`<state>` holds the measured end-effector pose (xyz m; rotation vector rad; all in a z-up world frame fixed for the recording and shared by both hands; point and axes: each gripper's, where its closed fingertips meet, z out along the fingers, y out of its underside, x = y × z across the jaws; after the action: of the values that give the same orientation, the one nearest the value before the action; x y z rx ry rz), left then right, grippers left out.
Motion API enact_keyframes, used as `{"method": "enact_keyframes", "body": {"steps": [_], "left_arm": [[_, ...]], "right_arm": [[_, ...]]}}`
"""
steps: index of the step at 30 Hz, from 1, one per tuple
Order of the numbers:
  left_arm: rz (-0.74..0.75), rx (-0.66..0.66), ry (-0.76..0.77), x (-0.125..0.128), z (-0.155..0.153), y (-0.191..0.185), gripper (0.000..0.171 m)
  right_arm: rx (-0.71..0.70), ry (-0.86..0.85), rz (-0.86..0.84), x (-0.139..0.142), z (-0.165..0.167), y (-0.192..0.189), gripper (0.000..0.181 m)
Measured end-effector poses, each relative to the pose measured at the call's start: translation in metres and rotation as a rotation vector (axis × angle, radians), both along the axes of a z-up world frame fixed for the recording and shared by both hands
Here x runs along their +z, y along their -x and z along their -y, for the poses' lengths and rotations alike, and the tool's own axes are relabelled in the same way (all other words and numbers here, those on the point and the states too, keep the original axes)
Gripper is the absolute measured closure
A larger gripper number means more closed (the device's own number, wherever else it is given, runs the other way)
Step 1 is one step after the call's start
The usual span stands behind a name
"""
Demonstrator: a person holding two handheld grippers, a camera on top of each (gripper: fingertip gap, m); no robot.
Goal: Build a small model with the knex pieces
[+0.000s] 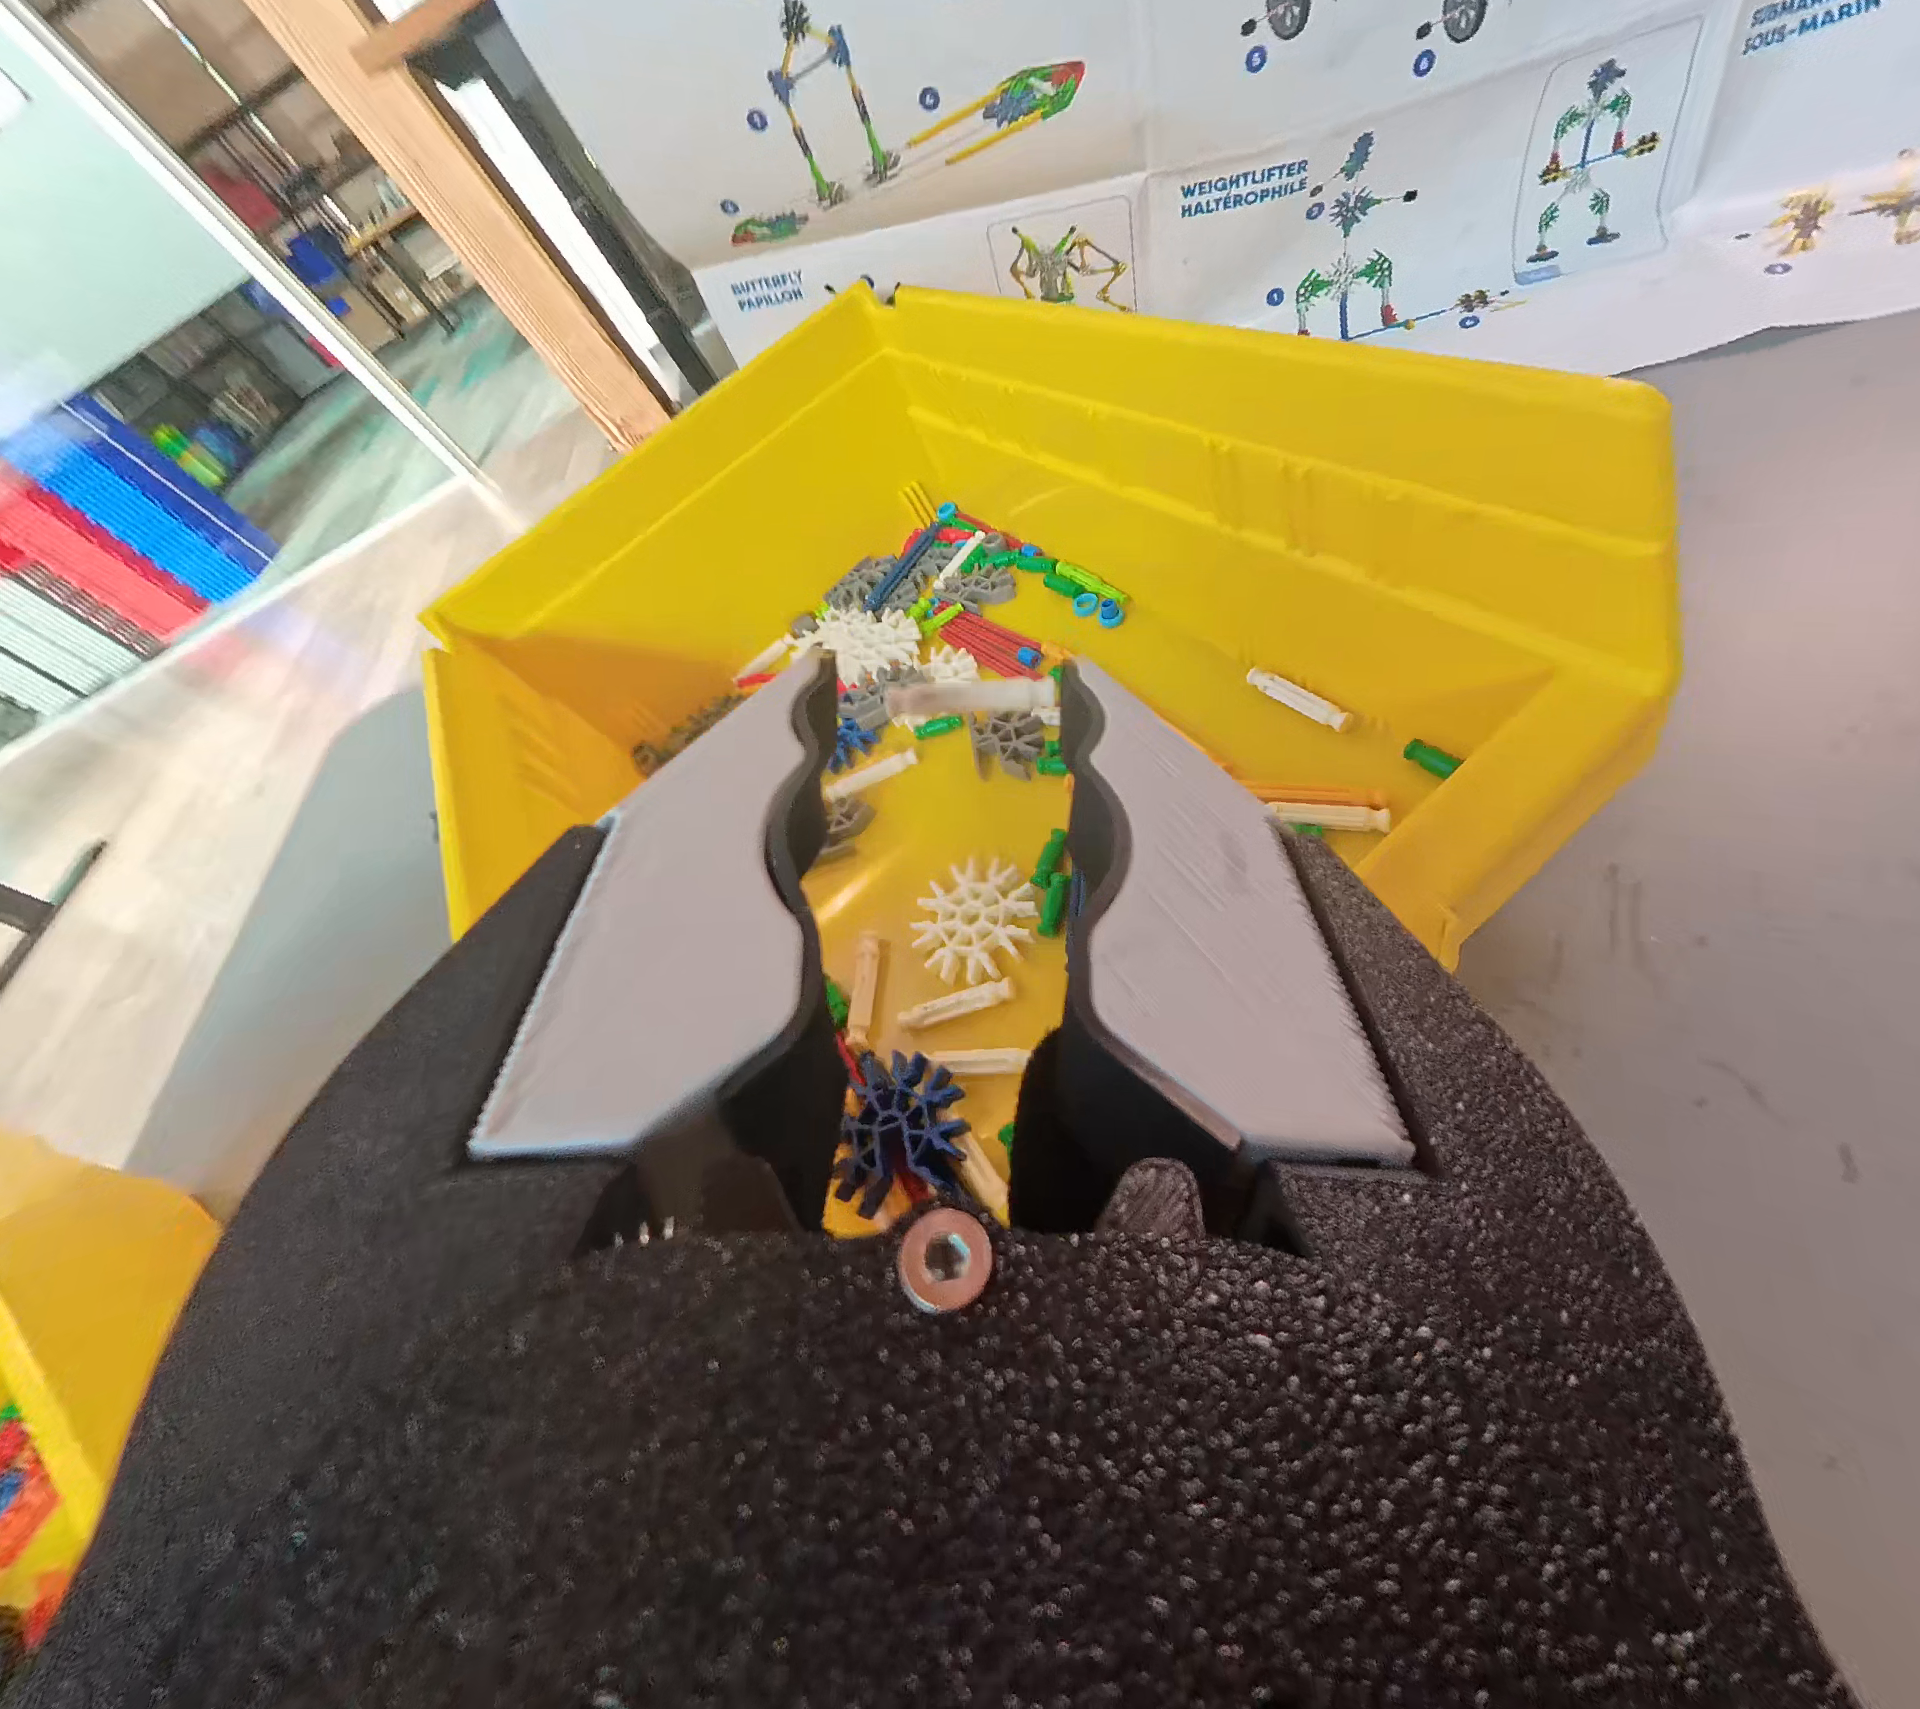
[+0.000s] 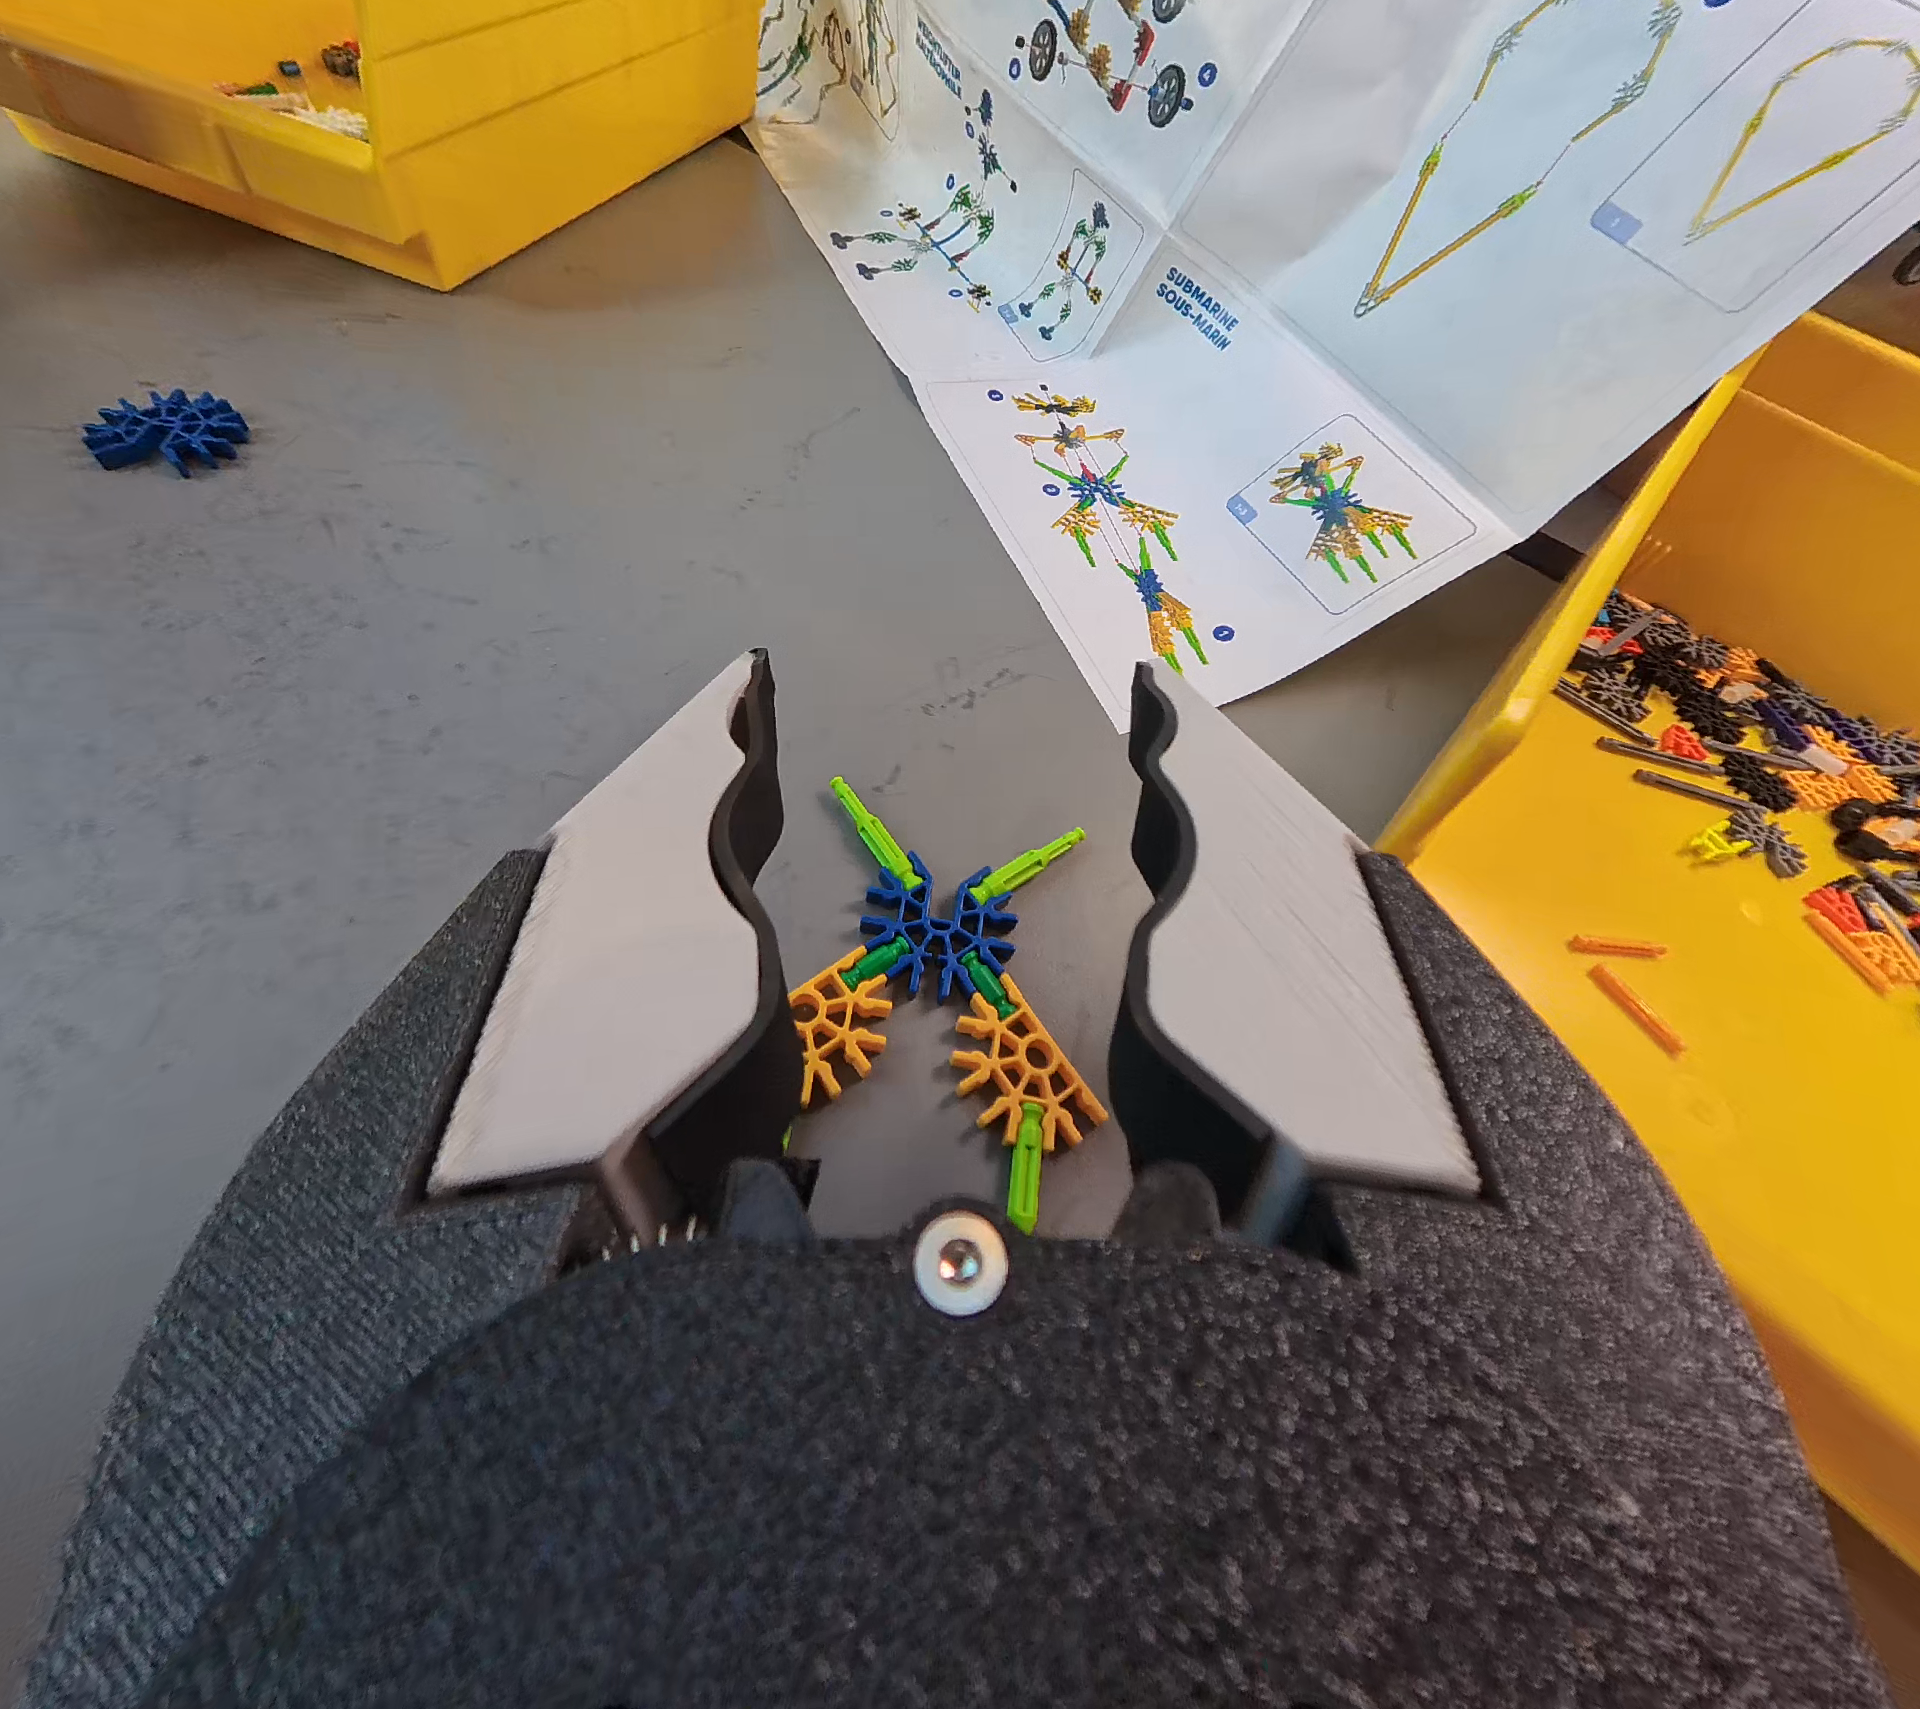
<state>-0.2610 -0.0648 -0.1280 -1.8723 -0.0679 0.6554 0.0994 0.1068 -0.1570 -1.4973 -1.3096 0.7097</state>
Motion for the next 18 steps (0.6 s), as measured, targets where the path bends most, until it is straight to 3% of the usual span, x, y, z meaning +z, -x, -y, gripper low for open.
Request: {"method": "enact_keyframes", "body": {"steps": [5, 12, 18], "left_arm": [[0.146, -0.058, -0.107, 0.014, 0.004, -0.009, 0.121], [0.177, -0.283, -0.018, 0.015, 0.000, -0.066, 0.122], [0.382, -0.571, 0.189, -0.025, 0.021, -0.142, 0.122]], "right_arm": [[0.001, -0.007, 0.002, 0.000, 0.001, 0.000, 0.115], [-0.004, -0.001, 0.002, -0.001, -0.001, -0.001, 0.115], [-0.012, -0.003, 0.006, -0.001, -0.003, -0.003, 0.115]]}}
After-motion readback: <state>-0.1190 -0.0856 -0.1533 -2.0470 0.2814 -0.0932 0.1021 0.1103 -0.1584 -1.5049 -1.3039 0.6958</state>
